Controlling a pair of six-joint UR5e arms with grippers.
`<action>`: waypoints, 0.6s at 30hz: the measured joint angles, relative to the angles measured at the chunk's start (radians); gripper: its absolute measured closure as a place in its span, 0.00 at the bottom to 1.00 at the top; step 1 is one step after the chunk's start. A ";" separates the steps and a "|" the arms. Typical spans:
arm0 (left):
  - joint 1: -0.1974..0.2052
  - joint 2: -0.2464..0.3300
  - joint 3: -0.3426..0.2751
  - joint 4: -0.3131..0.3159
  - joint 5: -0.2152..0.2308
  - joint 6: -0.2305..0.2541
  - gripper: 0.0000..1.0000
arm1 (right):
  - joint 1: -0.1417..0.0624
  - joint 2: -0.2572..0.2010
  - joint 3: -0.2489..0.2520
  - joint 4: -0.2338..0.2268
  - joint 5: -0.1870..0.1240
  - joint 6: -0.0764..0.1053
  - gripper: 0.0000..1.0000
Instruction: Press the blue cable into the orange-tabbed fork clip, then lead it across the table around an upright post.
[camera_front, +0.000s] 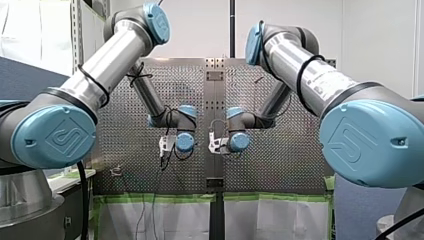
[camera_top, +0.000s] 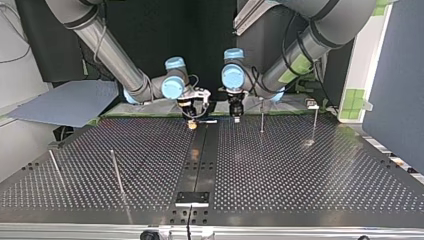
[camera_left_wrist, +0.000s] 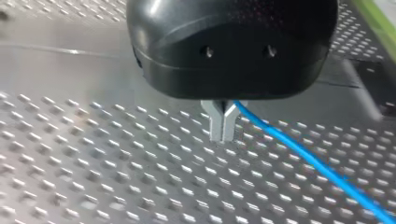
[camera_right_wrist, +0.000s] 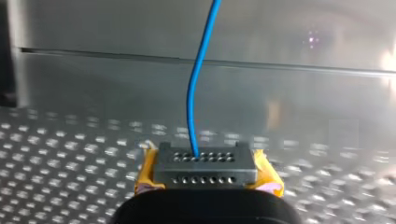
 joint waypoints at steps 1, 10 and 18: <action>-0.003 0.012 0.000 0.000 0.000 0.003 1.00 | -0.001 -0.009 0.000 0.005 0.000 0.001 1.00; -0.026 0.096 0.014 -0.023 -0.004 0.015 1.00 | -0.005 -0.068 -0.008 0.019 0.003 0.004 1.00; -0.040 0.113 0.055 -0.070 -0.024 0.017 1.00 | -0.014 -0.135 -0.011 0.026 0.004 0.005 1.00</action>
